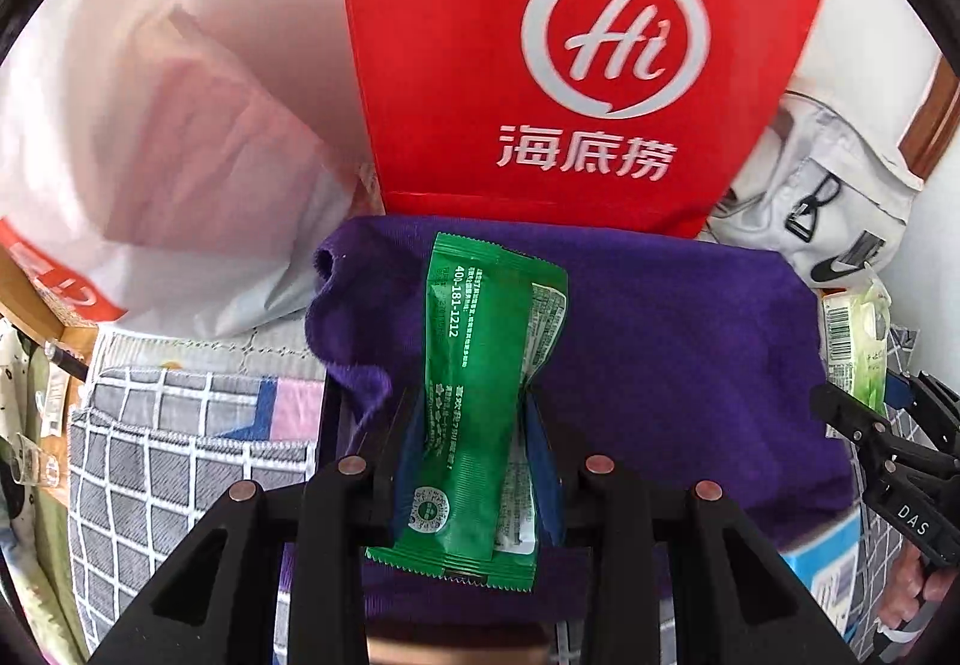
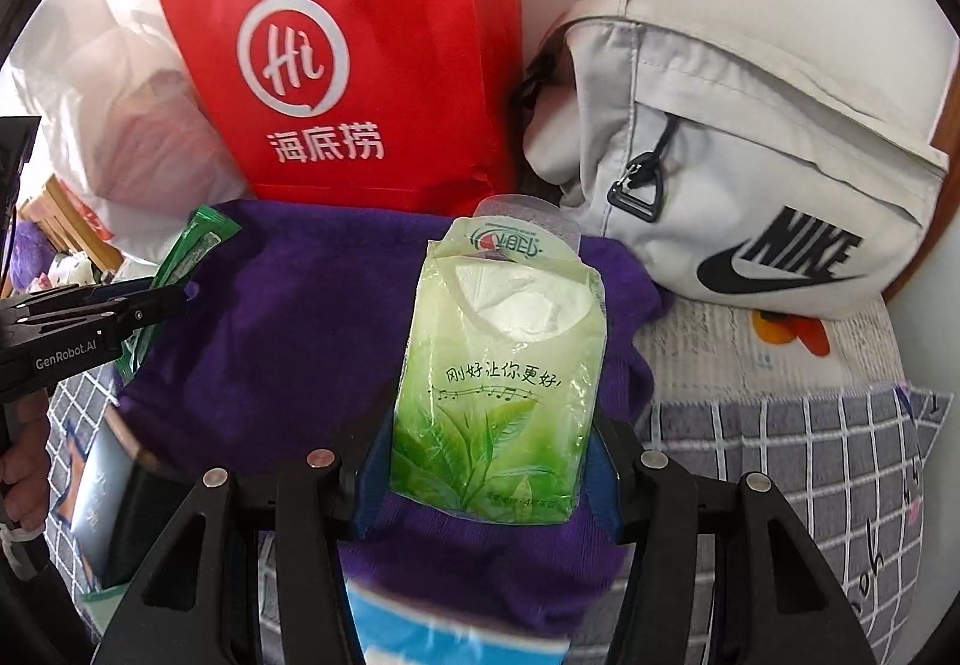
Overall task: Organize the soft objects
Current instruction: 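Lower green snack packet onto towel with left tool while right tool sets tissue pack down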
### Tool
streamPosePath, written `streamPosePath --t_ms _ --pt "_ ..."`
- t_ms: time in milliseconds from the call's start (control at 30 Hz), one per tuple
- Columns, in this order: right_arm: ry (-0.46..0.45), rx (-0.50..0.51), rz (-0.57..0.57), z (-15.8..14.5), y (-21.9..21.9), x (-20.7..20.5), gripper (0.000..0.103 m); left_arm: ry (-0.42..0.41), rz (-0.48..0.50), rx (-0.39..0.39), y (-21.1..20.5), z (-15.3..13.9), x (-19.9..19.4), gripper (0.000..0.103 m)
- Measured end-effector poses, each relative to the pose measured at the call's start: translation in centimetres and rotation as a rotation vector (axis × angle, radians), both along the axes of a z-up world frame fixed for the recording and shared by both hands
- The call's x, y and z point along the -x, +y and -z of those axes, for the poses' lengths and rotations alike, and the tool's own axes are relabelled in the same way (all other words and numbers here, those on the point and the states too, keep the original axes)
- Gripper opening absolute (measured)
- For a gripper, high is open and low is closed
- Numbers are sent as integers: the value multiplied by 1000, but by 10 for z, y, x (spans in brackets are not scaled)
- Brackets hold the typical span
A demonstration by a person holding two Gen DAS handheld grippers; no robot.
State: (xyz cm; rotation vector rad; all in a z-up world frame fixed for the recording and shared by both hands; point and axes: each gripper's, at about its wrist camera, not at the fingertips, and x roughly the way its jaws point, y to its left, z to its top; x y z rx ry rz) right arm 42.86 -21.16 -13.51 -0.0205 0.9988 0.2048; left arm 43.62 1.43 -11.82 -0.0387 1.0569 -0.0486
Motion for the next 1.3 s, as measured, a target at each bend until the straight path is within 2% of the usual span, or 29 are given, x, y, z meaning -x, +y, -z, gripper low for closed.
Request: streamPosePath --t_ms 133,400,600,800,1067,1133,1167,1233,1300 --pt "44 1 5 13 -5 -18 54 30 -18 46 8 11 -16 31" --pt "120 -20 18 40 -13 -46 54 84 -22 85 7 32 -38 31" --pt "128 6 -14 52 -11 -53 54 106 -44 90 9 47 -46 31" --pt "128 17 -36 58 -6 -53 54 111 -48 75 -1 51 -52 31" --pt "152 51 -74 70 5 -56 55 123 -50 80 7 60 -57 33" --pt "140 55 -91 68 10 -55 59 128 -53 88 9 61 -59 39" --pt "129 66 -94 66 12 -53 64 130 -54 95 9 62 -60 41" --pt "100 91 -96 58 15 -49 71 127 -59 97 12 60 -60 55" --pt "66 109 -102 48 21 -43 76 111 -65 88 12 55 -58 57"
